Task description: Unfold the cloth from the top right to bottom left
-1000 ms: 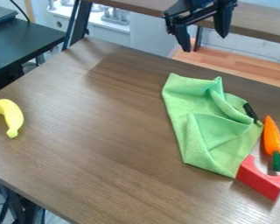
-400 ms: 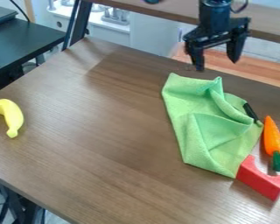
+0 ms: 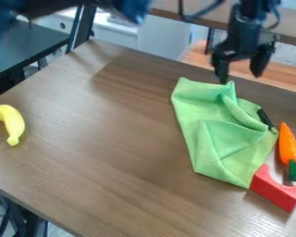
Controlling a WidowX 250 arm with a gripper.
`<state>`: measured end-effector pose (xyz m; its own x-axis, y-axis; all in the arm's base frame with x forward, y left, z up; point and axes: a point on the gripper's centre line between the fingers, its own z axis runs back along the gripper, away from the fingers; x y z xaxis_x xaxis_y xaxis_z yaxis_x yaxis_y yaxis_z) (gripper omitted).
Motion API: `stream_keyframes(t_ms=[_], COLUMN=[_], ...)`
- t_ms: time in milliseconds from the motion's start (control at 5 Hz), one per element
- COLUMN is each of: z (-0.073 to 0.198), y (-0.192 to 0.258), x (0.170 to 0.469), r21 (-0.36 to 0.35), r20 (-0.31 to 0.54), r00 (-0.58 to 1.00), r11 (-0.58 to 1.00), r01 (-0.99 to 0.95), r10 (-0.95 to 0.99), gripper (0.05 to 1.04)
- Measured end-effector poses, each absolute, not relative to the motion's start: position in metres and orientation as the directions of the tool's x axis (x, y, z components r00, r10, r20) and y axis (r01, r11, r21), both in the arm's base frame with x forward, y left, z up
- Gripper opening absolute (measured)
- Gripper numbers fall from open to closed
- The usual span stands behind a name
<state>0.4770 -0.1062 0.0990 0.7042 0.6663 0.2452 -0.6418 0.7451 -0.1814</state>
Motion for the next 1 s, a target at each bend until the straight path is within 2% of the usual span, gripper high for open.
stream_keyframes(t_ms=[600, 800, 1000], z=[0.059, 0.059, 0.046], y=[-0.125, -0.125, -0.123], x=[0.485, 0.487, 0.487], r21=[-0.087, -0.088, -0.063], r20=[0.298, 0.313, 0.312], r00=[0.731, 0.73, 0.739], r11=[0.781, 0.784, 0.789], r01=[-0.619, -0.615, -0.611], r10=[0.613, 0.608, 0.597], gripper=[1.0, 1.0, 1.0])
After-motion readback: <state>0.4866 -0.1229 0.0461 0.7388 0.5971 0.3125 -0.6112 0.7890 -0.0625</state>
